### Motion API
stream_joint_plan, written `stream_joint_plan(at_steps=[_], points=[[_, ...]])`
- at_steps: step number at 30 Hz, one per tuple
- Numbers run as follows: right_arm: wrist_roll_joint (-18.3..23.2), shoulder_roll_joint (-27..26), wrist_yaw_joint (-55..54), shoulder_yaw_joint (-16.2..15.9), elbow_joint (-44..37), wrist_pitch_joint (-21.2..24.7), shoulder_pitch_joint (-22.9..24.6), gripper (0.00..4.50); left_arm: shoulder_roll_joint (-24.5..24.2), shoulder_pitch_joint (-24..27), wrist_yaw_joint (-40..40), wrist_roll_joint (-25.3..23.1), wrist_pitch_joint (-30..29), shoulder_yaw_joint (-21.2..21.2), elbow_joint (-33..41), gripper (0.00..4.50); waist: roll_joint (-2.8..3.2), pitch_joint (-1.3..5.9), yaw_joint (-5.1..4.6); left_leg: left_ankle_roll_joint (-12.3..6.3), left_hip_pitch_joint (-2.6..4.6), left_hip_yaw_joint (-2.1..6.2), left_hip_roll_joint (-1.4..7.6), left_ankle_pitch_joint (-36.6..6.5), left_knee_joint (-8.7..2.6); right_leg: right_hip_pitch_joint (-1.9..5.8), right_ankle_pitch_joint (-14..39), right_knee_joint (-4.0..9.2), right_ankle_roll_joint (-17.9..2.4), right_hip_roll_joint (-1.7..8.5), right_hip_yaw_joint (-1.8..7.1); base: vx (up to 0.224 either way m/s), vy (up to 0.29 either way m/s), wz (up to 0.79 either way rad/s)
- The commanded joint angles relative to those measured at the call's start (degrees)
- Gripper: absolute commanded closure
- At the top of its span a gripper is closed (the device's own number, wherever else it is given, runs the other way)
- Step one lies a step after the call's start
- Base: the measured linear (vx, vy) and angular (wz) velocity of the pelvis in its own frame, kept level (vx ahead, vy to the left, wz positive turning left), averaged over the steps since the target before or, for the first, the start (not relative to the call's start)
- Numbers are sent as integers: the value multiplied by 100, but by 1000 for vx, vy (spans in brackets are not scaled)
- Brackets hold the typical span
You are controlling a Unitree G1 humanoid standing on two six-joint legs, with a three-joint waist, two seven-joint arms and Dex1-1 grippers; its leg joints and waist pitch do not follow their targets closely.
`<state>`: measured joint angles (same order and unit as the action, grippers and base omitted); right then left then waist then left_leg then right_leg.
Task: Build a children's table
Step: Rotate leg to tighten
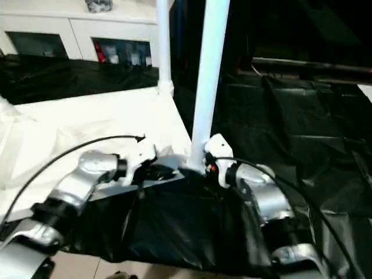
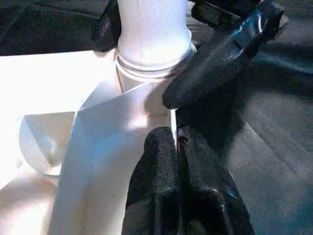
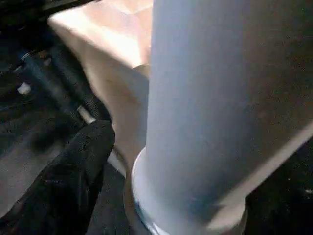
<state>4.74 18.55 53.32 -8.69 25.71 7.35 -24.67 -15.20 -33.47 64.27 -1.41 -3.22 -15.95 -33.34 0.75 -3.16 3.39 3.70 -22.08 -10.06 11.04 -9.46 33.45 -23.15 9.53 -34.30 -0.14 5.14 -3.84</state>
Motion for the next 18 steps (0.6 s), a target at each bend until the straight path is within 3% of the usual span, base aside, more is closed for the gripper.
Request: stream_joint_plan(at_steps=[1,6,7,10,18], points=[[74,3,232,-177,-168,86,26,86,-14,-90,213,161,198,17,349,450,-20,385,10,-264,114,32,212,-1611,-406,254,1565,432,-1280,296,234,0,0,0],[114,27,365,-225,-249,154,34,125,-130,-13,370,201,191,-11,457,450,-25,393,17,-278,100,32,212,-1500,-400,266,1398,402,-1324,297,232,0,0,0],[94,26,401,-238,-261,168,48,130,-162,9,388,218,193,-20,479,450,-75,393,13,-287,97,25,212,-1483,-397,268,1406,406,-1322,299,232,0,0,0],[42,60,471,-322,-256,159,55,169,-218,54,429,243,164,-15,541,450,-58,388,21,-283,106,29,215,-1478,-400,257,1500,406,-1298,302,231,0,0,0],[16,56,535,-357,-151,116,41,187,-286,144,496,269,81,-32,682,450,-65,383,27,-277,93,31,212,-1442,-399,262,1548,405,-1255,310,233,0,0,0]])
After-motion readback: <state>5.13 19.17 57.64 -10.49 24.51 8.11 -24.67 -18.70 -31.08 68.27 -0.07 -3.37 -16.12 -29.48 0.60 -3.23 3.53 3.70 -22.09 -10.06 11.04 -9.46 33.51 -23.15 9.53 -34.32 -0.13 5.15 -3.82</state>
